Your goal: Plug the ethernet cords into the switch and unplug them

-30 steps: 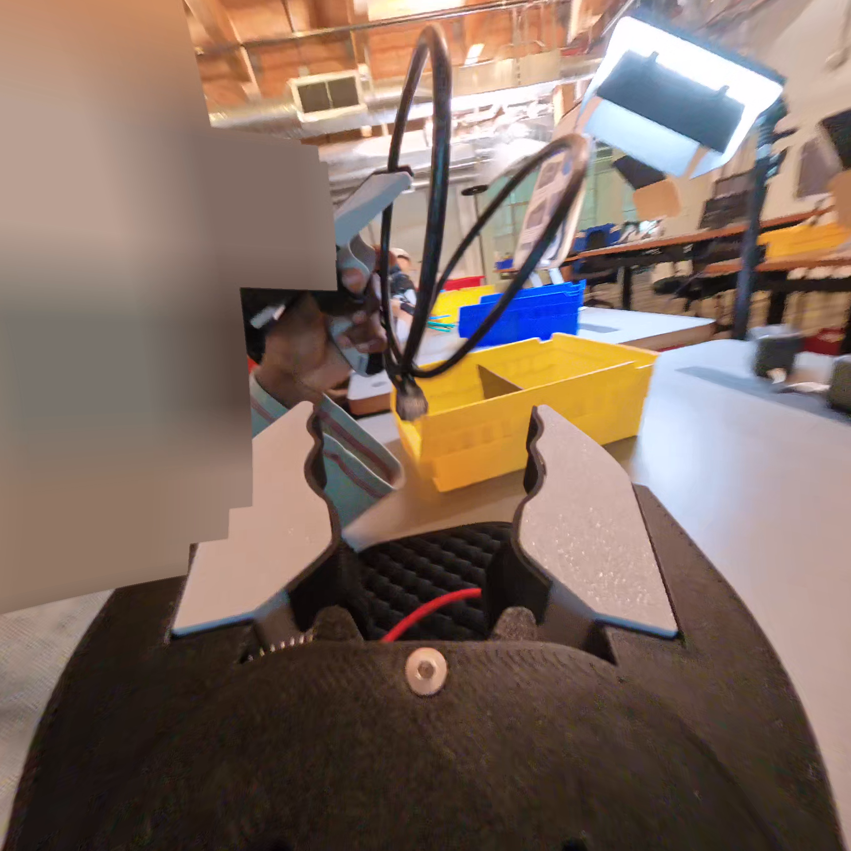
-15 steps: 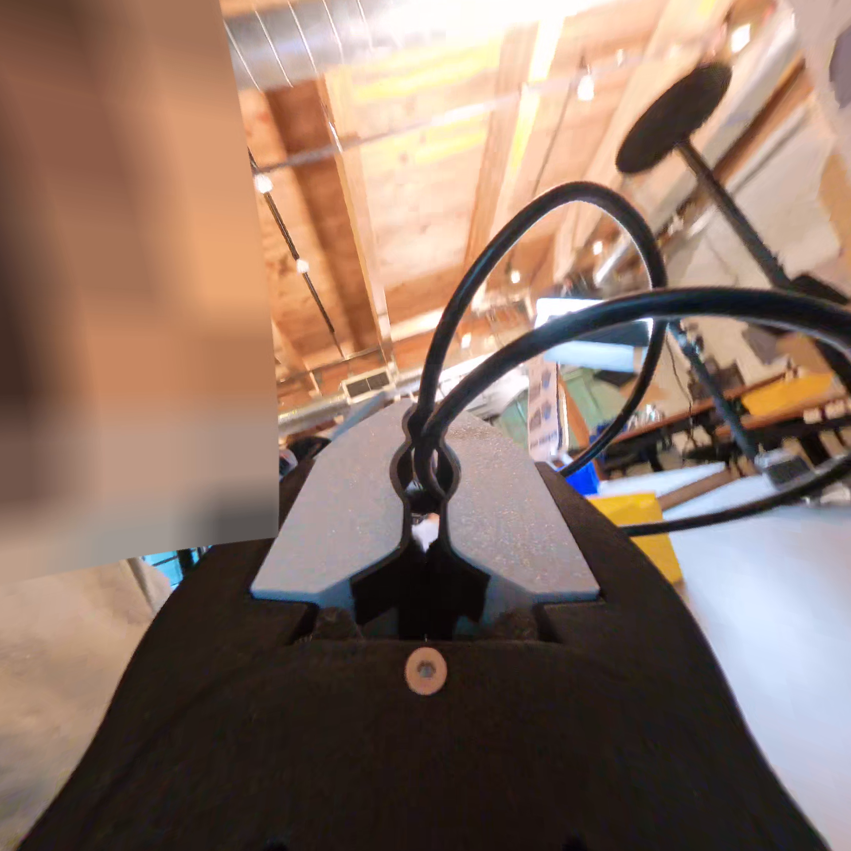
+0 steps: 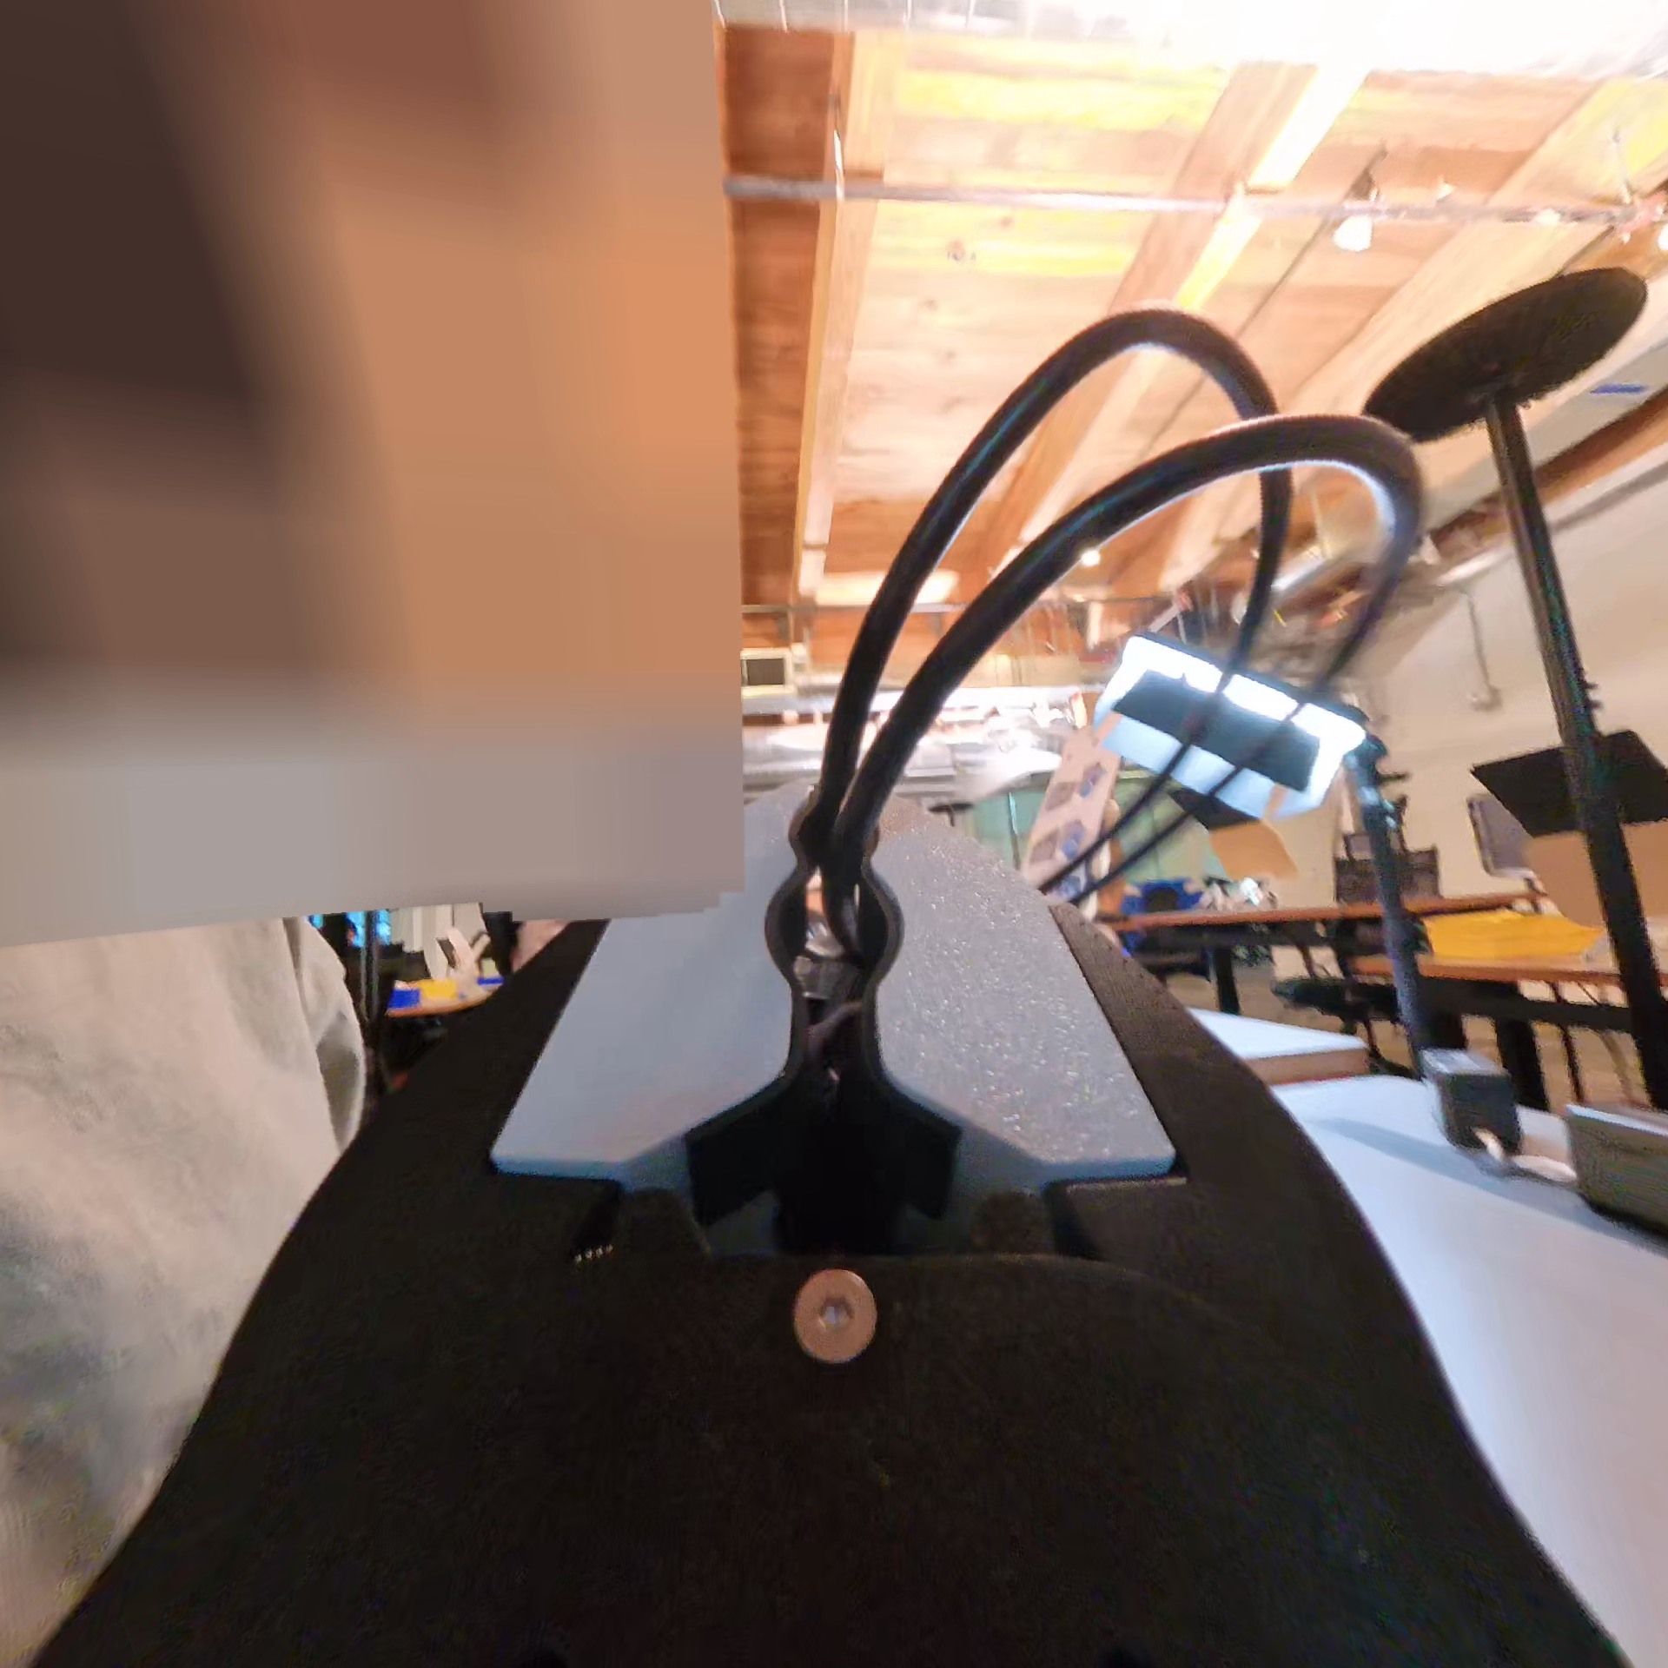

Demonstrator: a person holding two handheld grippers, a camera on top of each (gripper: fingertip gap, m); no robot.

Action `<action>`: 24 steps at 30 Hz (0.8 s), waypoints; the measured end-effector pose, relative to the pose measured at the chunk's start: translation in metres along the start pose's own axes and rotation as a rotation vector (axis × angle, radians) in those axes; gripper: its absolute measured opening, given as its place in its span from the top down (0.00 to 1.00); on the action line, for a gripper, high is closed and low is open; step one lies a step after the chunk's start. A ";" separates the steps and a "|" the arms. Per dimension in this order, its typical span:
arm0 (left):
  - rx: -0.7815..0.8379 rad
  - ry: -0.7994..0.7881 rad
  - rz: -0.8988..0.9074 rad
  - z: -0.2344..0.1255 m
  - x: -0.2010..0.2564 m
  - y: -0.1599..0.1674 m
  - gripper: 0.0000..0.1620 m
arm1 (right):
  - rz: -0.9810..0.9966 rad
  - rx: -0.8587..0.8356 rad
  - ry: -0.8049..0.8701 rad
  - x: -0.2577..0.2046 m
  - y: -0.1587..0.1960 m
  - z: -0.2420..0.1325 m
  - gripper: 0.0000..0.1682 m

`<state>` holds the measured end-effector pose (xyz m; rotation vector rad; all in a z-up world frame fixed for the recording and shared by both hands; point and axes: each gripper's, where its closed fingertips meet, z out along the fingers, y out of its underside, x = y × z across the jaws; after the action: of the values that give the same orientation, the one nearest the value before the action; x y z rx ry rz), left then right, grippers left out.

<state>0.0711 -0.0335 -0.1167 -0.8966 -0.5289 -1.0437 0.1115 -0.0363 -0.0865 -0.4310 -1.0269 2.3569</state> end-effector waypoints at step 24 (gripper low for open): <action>-1.372 -0.058 0.718 -0.100 0.021 0.049 0.94 | -0.816 -0.800 -0.455 -0.026 0.048 -0.005 0.74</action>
<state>0.1212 -0.1174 -0.1741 -2.1048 0.5892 -0.5976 0.1189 -0.0760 -0.1238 0.2578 -1.9021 1.2665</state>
